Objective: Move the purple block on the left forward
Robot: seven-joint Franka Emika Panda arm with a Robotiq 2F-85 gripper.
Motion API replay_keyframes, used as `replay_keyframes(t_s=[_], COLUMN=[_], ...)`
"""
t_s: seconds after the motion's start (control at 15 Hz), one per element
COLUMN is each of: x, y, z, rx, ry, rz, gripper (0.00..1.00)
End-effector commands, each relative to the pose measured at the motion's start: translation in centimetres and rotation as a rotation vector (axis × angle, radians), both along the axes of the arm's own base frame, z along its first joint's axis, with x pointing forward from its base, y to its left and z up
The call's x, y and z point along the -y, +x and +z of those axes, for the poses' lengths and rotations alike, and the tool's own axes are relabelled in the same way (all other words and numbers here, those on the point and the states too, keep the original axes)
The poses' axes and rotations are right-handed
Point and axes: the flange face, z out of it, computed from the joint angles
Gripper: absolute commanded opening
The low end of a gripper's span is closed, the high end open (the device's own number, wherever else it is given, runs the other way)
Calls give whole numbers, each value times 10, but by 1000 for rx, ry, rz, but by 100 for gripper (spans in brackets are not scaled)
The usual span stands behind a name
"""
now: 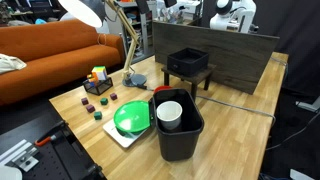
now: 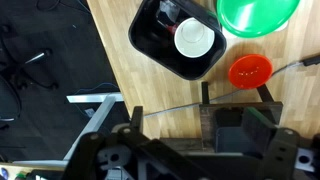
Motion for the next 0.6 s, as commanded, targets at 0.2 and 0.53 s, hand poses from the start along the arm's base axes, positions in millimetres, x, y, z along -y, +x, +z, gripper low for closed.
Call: replay_keyframes(t_s=[0.2,0.53], x=[0,-4], y=[0,0], z=[1,0], rx=[0,1], ry=[0,-1], rz=[0,2], gripper=[100,100])
